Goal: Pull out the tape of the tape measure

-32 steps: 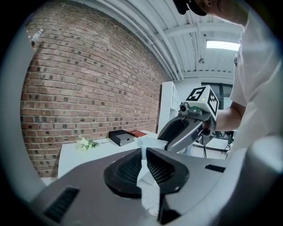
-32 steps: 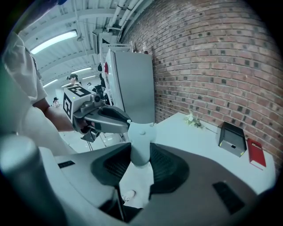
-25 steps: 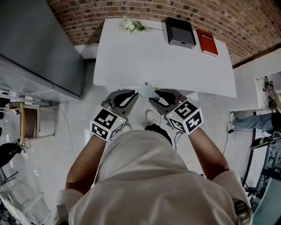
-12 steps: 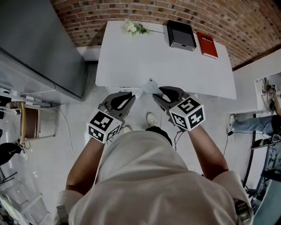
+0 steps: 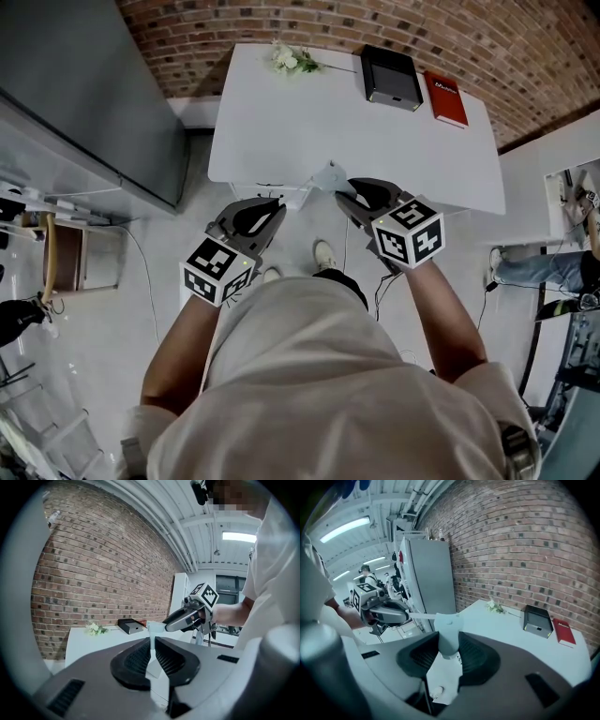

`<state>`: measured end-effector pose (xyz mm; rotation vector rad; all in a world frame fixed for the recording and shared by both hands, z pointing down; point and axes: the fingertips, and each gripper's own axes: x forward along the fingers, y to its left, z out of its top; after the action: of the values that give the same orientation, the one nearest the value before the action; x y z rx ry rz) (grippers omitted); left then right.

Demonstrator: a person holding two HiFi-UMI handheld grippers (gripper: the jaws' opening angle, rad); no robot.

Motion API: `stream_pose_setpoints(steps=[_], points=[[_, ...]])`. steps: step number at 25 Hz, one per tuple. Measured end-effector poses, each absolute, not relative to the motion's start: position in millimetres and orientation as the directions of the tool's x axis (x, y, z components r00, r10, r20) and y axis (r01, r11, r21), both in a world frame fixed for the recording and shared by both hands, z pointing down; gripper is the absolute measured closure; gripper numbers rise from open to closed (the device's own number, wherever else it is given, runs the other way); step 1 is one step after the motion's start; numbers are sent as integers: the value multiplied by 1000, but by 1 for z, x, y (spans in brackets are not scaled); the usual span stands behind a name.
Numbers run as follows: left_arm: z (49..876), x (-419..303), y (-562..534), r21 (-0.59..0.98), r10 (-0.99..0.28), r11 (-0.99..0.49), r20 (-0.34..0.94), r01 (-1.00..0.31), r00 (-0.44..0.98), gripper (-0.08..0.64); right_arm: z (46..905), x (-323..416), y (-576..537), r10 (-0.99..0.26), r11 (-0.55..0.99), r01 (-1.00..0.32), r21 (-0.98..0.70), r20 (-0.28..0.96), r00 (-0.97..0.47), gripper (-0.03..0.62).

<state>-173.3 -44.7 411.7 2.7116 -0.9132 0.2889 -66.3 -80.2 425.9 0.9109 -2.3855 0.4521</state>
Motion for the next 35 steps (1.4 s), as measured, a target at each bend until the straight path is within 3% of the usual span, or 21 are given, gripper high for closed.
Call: stream_pose_setpoints(steps=[35], points=[[416, -203, -43, 217, -561, -756, 271, -617, 782, 534, 435, -49, -116, -563, 645, -757, -103, 605, -563, 457]])
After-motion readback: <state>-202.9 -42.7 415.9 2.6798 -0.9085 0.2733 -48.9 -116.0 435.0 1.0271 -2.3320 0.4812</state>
